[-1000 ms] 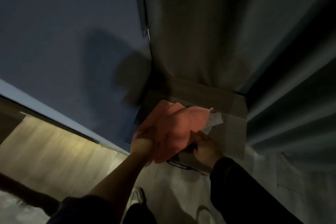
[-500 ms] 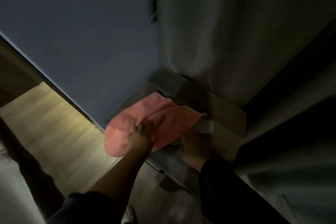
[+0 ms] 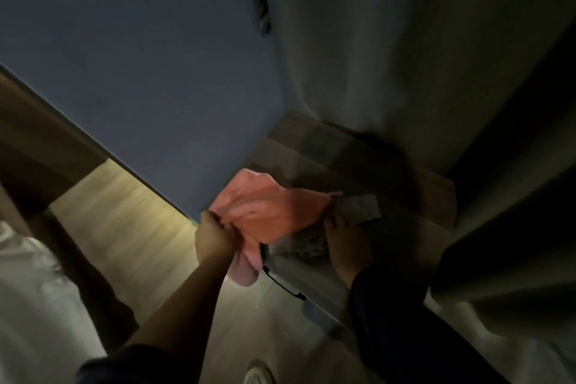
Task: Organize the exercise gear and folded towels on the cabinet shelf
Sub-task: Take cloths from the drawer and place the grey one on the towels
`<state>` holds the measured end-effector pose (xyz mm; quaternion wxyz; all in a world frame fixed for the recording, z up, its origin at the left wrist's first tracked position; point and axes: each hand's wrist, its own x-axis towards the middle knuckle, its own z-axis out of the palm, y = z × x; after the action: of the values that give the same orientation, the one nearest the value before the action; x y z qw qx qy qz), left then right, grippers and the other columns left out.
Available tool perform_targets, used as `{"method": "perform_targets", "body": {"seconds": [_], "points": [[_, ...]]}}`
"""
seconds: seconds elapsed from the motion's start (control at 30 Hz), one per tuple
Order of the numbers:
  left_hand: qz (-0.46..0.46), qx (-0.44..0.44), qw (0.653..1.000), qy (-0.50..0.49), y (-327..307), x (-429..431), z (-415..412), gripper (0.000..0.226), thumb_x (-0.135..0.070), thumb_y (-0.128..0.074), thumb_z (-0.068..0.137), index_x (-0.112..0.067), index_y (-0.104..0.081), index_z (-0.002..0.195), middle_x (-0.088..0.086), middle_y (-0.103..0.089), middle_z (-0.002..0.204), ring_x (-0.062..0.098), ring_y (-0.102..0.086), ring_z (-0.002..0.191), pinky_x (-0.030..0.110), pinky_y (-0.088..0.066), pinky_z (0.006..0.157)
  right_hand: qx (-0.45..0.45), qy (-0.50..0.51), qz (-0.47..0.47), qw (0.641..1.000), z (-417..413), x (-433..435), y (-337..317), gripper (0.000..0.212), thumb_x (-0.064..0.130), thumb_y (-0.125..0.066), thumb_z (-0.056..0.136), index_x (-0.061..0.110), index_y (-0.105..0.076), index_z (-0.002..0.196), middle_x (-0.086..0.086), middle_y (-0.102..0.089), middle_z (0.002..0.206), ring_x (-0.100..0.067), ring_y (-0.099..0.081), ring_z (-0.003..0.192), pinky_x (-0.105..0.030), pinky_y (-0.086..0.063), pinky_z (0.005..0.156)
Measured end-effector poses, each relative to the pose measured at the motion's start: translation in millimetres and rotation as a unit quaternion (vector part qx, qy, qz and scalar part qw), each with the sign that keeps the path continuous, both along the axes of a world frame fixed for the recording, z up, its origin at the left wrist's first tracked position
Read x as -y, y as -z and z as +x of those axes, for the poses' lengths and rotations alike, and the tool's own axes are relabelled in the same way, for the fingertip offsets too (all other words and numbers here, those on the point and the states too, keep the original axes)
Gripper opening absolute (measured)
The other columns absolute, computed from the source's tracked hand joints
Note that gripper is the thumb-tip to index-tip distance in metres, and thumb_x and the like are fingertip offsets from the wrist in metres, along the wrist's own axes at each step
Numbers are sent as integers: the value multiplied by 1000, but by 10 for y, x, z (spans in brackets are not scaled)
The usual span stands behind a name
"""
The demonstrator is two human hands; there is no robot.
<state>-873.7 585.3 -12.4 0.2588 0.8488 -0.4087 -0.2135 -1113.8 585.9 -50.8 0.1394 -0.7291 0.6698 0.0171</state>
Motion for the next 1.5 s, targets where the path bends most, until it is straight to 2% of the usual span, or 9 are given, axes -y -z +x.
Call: {"method": "perform_targets", "body": {"seconds": [0.13,0.27,0.43,0.6,0.77,0.93,1.1,1.3,1.5], "points": [[31,-1,999,-6,-122,-202,242,12,-7,-54,87,-9,-43,93,14,-55,85,30,-49,77,34,-34,67,27,20,61,998,77,-51,24,40,17,-30,104,18,-44,141,-9,-46,144,-26,-45,130,-37,-35,108],[4,-34,999,7,-443,-466,327,11,-9,-54,86,-12,-44,85,5,-56,70,30,-55,70,32,-38,54,112,54,102,987,184,-117,-354,50,19,-53,90,20,-44,139,-11,-41,146,-29,-43,132,-37,-34,109],[-54,-139,988,-28,-1138,-833,457,10,-3,-51,85,-13,-47,84,15,-65,64,35,-65,63,50,-57,65,244,22,-10,970,381,-325,-1311,23,31,-60,81,27,-60,103,-5,-64,114,-22,-61,108,-34,-46,96],[-92,-132,987,6,-1911,-1289,712,8,-12,-58,91,-16,-54,86,5,-64,80,27,-65,68,47,-57,64,350,-11,26,936,664,-588,-2173,23,8,-68,79,9,-62,102,-8,-65,100,-24,-61,99,-31,-48,91],[-130,-109,986,-3,-2542,-1805,990,9,-21,-60,94,-16,-58,87,3,-64,79,23,-63,69,37,-51,61,352,-77,64,931,1103,-762,-2889,22,12,-67,84,28,-54,92,6,-61,98,-10,-57,96,-21,-41,84],[-166,-63,984,-34,-2873,-2155,1432,17,-26,-63,92,-34,-58,79,-8,-63,75,4,-59,71,23,-41,60,348,-157,69,922,1663,-829,-3290,19,14,-64,86,30,-53,81,15,-59,81,-3,-56,79,-11,-37,62],[-184,-37,980,-64,-2968,-2297,1908,24,-26,-61,93,-40,-53,74,-14,-60,70,-8,-57,71,12,-33,56,349,-210,97,908,2384,-809,-3429,13,18,-61,89,30,-57,93,15,-61,87,5,-56,81,-14,-41,62],[-170,-60,980,-81,-2926,-2069,2742,22,-26,-56,96,-34,-51,76,-11,-59,75,1,-54,71,18,-34,59,341,-249,96,901,3285,-582,-3507,22,20,-62,92,36,-52,81,14,-61,84,-1,-60,80,-7,-39,58],[-169,-74,980,-77,-3097,-1565,3631,20,-29,-48,100,-27,-53,80,-7,-58,78,5,-53,71,16,-32,58,382,-223,90,892,4148,-141,-3670,6,24,-62,90,29,-62,93,10,-65,88,0,-60,80,-8,-40,60]]}}
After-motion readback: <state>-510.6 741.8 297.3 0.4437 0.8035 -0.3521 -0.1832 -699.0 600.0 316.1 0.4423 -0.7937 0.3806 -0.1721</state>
